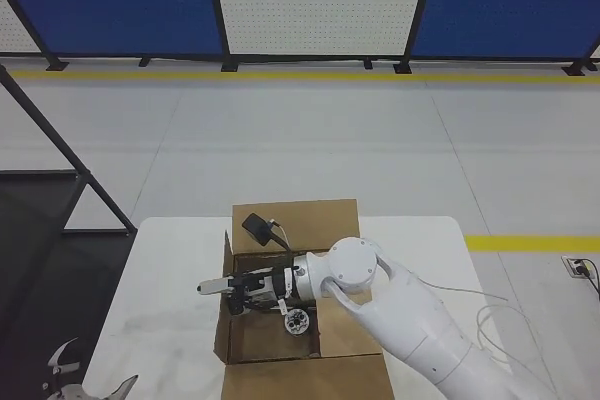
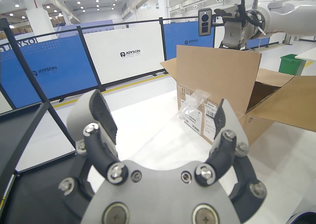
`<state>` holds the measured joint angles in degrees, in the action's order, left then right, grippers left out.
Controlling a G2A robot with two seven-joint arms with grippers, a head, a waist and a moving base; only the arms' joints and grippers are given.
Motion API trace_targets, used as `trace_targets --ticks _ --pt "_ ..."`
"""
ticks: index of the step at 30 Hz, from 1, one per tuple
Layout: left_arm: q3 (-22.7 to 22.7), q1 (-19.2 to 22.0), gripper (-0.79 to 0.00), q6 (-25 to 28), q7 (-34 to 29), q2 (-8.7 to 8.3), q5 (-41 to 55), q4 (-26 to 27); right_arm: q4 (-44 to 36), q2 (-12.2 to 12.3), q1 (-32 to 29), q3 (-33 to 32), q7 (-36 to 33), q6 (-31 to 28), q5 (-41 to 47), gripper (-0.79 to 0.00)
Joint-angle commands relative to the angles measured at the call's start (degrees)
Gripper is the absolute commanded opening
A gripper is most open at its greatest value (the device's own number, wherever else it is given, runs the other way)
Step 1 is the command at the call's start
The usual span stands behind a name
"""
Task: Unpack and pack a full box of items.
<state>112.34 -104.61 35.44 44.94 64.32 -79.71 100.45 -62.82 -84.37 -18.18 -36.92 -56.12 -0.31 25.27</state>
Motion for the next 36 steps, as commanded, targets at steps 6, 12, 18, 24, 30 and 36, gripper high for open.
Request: trace_targets --ticks 6,12,18,24,30,36 --pt "-0.2 0.6 0.000 -1.1 -2.0 0.07 1.1 0.5 -2.2 -0.5 -1.7 1.3 1.9 0.4 -1.6 0.000" --pt "-0.3 0.8 0.000 -1.7 -4.8 0.17 3.2 1.5 -0.8 -2.9 -0.3 3.8 5.0 1.5 -2.2 0.000" --pt "0.1 0.2 0.000 -2.8 -4.3 0.33 4.3 0.7 3.4 -5.4 1.3 5.5 7.3 0.0 -1.3 0.000" --pt "1.1 0.2 0.000 -5.5 -4.2 0.77 9.9 0.4 7.3 -7.8 2.8 6.6 7.3 -1.2 -0.6 0.000" --pt "0.6 0.4 0.000 -6.4 -7.7 0.88 9.2 2.5 11.0 -10.2 4.0 8.0 7.1 -1.3 -0.7 0.000" --pt "-1.7 1.3 0.000 -8.1 -12.2 1.02 7.2 3.8 14.7 -12.3 4.5 8.9 6.4 -2.5 -0.4 0.000"
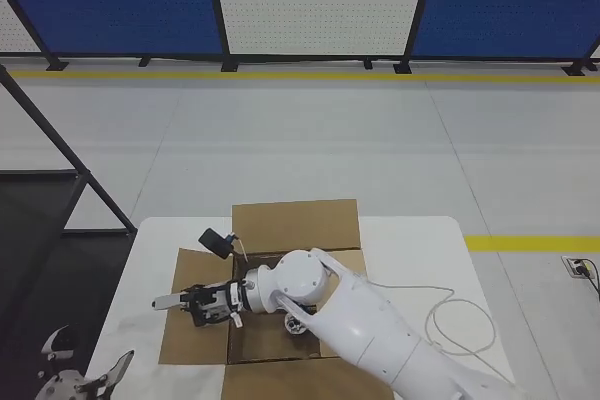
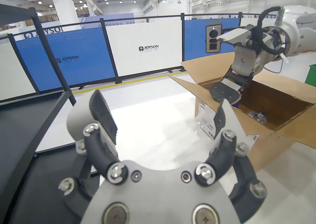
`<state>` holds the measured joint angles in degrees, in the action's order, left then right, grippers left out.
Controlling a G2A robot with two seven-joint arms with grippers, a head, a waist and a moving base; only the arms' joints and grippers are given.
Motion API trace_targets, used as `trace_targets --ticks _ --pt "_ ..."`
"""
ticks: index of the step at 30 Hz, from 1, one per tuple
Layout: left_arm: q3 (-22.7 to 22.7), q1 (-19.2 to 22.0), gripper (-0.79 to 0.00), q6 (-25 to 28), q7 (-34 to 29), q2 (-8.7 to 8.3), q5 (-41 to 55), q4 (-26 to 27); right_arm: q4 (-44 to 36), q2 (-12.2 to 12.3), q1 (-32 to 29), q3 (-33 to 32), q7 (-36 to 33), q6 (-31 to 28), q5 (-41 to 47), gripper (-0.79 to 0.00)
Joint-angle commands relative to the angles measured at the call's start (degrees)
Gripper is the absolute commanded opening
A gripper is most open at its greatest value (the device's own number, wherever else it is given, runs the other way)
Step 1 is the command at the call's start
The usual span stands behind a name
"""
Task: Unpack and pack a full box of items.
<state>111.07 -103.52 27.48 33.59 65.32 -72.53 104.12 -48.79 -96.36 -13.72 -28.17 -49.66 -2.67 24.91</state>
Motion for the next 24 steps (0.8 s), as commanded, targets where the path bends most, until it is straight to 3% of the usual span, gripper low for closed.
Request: trace_targets --ticks 1,13,24 --pt "-0.7 0.4 0.000 -0.1 -1.5 0.04 0.0 0.2 1.3 -0.7 0.1 0.2 -0.1 -0.4 0.0 0.000" --pt "-3.9 2.7 0.000 0.0 -7.1 0.03 -3.0 -1.3 6.7 -3.4 0.4 -0.4 -1.7 -3.1 -0.1 0.000" --pt "-6.1 4.6 0.000 -0.9 -9.1 0.04 -5.3 -3.6 7.5 -3.4 0.0 -3.7 -1.8 -6.7 -1.9 0.000"
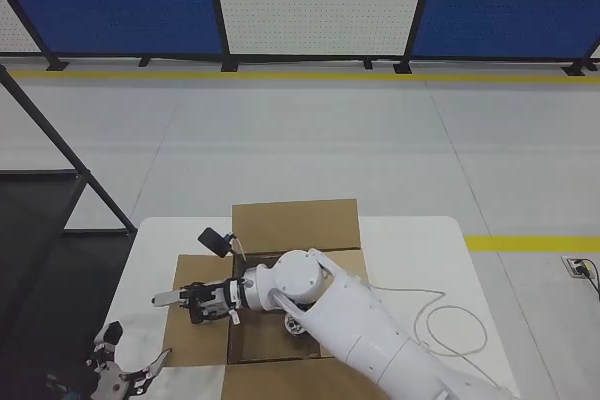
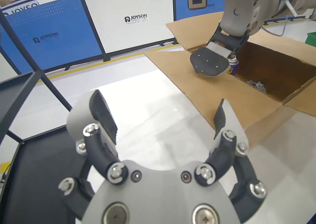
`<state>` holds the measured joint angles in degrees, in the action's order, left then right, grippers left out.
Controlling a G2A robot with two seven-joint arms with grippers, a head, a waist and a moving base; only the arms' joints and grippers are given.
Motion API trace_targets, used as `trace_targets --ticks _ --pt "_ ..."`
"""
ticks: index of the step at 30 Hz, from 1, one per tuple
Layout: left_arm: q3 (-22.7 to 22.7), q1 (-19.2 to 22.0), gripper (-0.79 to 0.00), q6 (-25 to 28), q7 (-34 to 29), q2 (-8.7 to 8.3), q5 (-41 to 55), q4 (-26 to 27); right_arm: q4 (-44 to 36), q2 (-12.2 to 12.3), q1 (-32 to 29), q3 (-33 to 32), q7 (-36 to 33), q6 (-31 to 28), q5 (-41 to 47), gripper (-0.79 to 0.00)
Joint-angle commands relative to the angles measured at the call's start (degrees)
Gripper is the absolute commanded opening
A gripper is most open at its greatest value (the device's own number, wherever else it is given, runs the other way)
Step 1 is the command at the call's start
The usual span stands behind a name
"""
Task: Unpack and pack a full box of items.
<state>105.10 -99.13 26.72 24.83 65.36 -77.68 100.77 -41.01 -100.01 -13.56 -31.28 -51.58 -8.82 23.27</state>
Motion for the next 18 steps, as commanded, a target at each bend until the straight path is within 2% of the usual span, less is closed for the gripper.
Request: trace_targets --ticks 1,8,18 --pt "-0.3 0.4 0.000 -0.2 -0.7 -0.01 -0.3 -0.5 -0.5 0.4 -0.3 -1.1 0.3 -1.0 -0.7 0.000" --pt "-1.8 2.1 0.000 -0.3 -2.8 -0.06 -1.5 -2.3 -6.4 3.4 -3.5 -6.0 2.1 -2.6 -5.1 0.000" --pt "-4.3 4.0 0.000 -0.1 -4.4 -0.12 -3.5 -4.6 -21.2 8.5 -12.8 -14.6 2.7 1.6 -12.5 0.000"
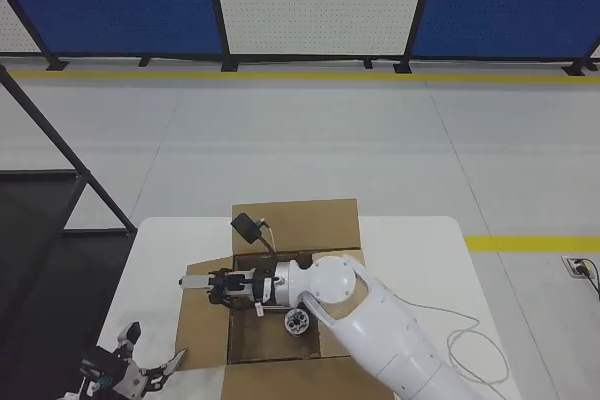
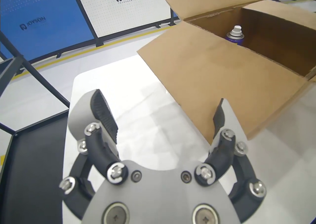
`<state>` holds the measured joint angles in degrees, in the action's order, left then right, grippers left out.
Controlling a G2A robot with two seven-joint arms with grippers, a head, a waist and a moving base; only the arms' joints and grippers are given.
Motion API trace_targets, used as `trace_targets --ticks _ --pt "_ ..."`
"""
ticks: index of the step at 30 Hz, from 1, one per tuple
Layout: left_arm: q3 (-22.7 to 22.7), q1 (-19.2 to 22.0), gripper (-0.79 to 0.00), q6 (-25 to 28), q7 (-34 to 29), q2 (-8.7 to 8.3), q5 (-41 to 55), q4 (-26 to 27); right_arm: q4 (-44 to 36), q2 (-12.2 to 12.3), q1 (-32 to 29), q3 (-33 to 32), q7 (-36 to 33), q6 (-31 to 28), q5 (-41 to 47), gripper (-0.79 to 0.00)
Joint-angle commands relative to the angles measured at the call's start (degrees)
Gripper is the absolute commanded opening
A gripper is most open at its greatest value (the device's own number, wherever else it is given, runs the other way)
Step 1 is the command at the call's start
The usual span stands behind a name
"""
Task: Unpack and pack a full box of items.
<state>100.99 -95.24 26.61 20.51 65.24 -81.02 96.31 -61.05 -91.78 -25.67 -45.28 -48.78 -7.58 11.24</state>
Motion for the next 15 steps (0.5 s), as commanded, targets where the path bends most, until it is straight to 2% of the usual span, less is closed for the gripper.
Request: trace_targets --ticks 1,7,15 --pt "-0.4 0.2 0.000 0.1 -0.2 -0.02 -0.3 -0.3 -2.6 0.7 -1.6 -1.4 -0.3 0.8 -1.1 0.000" --pt "-1.7 0.9 0.000 0.2 -0.4 -0.04 -1.1 -1.3 -8.9 2.3 -5.6 -4.4 -1.4 3.1 -3.9 0.000" --pt "-2.6 1.5 0.000 0.2 -0.4 -0.11 -1.7 -2.1 -12.3 3.1 -8.0 -5.7 -2.0 4.3 -5.6 0.000"
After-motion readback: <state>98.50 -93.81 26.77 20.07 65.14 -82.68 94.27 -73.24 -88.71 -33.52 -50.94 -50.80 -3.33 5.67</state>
